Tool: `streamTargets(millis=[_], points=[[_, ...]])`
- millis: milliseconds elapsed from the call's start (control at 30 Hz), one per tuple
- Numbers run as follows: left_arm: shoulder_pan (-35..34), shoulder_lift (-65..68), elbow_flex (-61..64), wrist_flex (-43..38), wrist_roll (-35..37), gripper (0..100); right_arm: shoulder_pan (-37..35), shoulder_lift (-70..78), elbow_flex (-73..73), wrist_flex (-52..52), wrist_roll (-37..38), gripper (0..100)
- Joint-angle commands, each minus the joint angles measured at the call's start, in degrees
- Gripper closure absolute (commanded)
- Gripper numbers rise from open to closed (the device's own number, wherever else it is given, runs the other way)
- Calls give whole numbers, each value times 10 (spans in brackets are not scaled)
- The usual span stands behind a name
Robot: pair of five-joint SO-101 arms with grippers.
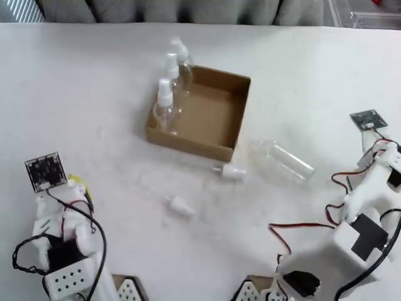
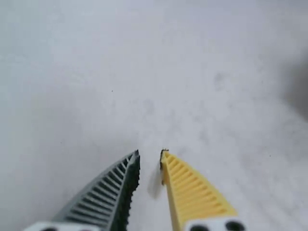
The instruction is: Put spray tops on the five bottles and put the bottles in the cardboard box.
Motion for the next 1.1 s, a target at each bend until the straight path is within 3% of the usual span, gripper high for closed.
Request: streamTargets(millis=[0,167,300,633,1067], points=[[6,-11,-14,2,-7,917,1,-50,-47,56,-57,707],[6,-11,-14,1,-7,917,30,-133,-46,144,-134,708],[6,-11,-14,0,-7,917,50,-187,-4,152,-151,708],[6,-11,-13,0,-7,917,48,-199,125,-1,-196,758],[6,-11,-13,-1,-7,917,36,-165,119,-22,-214,758]])
